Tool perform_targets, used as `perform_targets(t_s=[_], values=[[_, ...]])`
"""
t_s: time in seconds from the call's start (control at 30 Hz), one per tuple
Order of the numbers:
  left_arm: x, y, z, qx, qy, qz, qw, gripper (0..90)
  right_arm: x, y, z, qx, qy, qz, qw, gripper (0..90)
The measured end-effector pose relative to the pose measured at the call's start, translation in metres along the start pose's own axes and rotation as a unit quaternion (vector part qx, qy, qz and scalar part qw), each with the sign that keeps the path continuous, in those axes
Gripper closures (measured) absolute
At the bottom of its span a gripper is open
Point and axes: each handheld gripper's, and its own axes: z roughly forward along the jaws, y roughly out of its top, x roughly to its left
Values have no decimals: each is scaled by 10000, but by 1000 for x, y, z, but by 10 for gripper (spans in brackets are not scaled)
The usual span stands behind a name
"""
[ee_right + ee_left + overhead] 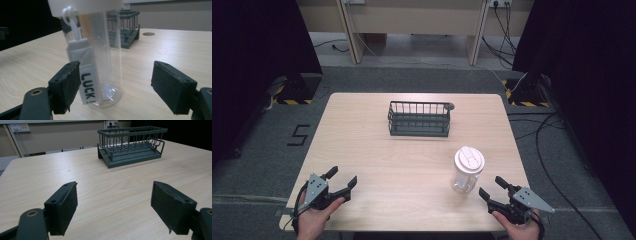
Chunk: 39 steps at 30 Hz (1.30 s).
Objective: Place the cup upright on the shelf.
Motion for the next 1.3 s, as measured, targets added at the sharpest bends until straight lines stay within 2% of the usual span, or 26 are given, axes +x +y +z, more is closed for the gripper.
perform_targets(t_s=[0.43,0.7,0.8,0.97,1.07,1.13,1.3], values=[[-3,-1,3,41,-52,17,10000,213,13,12,13,-70,226,-152,9996,175],[-2,-1,3,40,-20,2,10000,211,18,14,23,17,203,-244,9995,155],[-2,-1,3,37,-16,-5,10000,211,20,15,31,90,191,-360,9991,147],[-2,-1,3,41,-27,-9,10000,215,22,14,46,173,186,-316,9992,141],[-2,-1,3,41,-28,0,10000,215,23,12,53,207,151,-389,9989,123],[-2,-1,3,31,-29,-10,10000,215,24,10,59,253,133,-534,9982,121],[-2,-1,4,29,-38,-2,10000,217,24,5,69,311,88,-422,9986,106]])
